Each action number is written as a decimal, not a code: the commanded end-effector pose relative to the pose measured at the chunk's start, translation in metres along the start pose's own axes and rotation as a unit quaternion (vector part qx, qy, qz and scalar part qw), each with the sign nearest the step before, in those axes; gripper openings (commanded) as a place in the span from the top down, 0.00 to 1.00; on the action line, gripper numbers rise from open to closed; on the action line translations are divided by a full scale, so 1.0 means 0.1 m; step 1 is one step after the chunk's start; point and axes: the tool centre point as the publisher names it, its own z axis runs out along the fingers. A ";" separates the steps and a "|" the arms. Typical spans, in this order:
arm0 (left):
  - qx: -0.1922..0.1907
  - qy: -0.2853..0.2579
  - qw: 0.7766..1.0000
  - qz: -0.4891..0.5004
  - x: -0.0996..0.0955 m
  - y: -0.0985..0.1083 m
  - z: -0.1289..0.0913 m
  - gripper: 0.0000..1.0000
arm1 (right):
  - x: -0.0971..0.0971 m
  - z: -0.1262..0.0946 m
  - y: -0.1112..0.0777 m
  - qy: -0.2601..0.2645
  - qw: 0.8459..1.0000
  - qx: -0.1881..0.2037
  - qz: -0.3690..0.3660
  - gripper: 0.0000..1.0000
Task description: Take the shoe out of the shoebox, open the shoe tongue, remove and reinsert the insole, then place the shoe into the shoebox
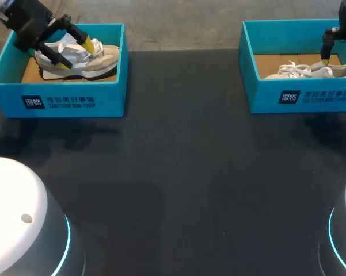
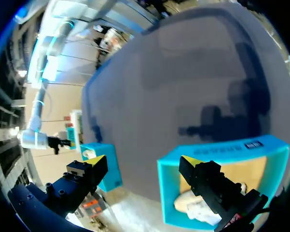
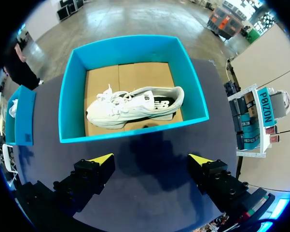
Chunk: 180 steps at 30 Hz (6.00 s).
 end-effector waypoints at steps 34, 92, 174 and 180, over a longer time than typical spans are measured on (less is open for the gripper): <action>-0.061 0.225 0.971 -0.061 1.99 1.40 -0.53 0.00 | 0.00 0.00 0.00 0.000 1.000 -0.001 0.001 0.00; -0.010 0.309 0.951 -0.007 2.91 2.26 -0.14 0.00 | 0.00 0.00 0.00 0.000 1.000 -0.001 0.001 0.00; 0.010 0.346 0.938 0.002 2.67 2.15 -0.70 1.00 | 0.00 0.00 0.00 0.000 1.000 -0.001 0.001 0.00; 0.000 0.349 0.937 0.003 2.52 2.14 -0.91 1.00 | 0.00 0.00 0.00 0.000 1.000 -0.001 0.001 0.00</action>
